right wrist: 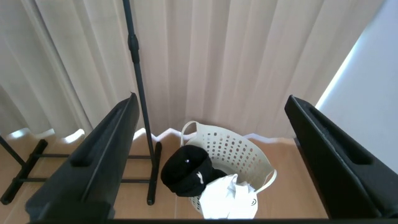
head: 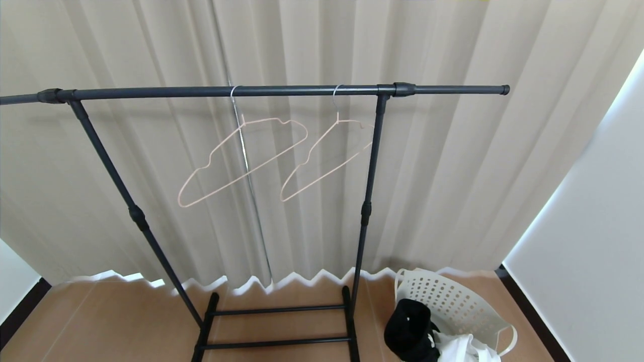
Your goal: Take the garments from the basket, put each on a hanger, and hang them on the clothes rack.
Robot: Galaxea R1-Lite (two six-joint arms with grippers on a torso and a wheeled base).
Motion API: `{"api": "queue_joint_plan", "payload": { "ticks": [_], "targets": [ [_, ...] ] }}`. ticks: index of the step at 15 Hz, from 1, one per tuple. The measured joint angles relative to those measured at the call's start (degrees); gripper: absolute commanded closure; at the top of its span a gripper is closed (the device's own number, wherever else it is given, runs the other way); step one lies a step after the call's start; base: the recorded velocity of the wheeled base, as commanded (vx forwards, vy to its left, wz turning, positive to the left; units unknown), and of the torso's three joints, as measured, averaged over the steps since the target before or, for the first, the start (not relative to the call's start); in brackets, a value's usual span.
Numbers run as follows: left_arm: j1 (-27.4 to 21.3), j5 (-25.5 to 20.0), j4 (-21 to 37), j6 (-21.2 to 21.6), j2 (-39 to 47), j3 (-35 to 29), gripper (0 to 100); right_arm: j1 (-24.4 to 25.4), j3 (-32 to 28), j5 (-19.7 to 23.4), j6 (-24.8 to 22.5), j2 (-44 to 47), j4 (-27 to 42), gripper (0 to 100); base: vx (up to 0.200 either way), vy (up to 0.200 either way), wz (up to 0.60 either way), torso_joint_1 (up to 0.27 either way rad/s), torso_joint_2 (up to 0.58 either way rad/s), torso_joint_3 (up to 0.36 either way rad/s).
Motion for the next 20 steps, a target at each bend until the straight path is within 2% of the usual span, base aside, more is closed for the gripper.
{"api": "queue_joint_plan", "payload": {
  "ticks": [13,20],
  "targets": [
    [0.0,0.2,0.0,-0.4,0.0,0.0,0,0.0,0.0,0.0,0.1,0.0,0.0,0,0.000,0.000,0.00,-0.192,0.50,0.311],
    [0.0,0.2,0.0,-0.5,0.0,0.0,0,0.0,0.0,0.0,0.1,0.0,0.0,0,0.000,0.000,0.00,-0.143,0.49,0.348]
  ]
}}
